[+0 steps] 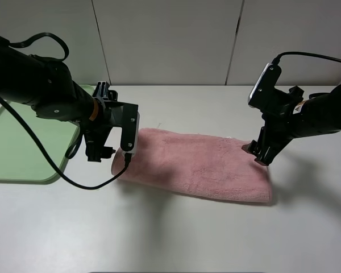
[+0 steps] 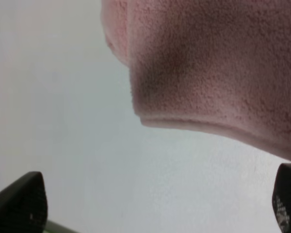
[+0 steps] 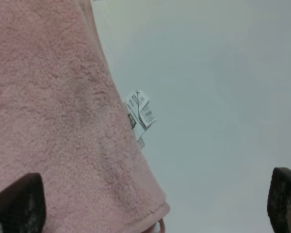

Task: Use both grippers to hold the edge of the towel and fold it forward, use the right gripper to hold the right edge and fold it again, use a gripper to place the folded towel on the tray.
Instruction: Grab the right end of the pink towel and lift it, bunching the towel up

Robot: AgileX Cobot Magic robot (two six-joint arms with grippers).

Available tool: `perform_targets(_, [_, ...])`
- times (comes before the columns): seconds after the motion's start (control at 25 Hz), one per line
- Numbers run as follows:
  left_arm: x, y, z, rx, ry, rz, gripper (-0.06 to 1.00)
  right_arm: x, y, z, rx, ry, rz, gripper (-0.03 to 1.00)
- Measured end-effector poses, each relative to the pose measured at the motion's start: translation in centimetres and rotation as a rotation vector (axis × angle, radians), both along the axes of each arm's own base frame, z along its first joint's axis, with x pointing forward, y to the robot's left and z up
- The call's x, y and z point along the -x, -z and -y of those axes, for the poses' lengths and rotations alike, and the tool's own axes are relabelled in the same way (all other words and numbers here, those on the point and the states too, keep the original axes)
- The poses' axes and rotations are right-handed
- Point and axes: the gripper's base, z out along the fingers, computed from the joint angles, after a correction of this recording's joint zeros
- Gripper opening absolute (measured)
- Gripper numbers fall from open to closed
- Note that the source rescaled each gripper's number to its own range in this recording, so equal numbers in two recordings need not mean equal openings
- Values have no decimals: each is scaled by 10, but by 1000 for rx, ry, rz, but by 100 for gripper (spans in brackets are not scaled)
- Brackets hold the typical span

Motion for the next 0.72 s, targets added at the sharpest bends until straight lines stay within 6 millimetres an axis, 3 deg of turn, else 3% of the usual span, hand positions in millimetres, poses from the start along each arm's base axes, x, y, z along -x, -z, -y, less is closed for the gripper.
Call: perform_targets(0.72, [0, -1, 0, 19, -24, -2, 93, 0, 0, 0, -5, 6, -1, 100])
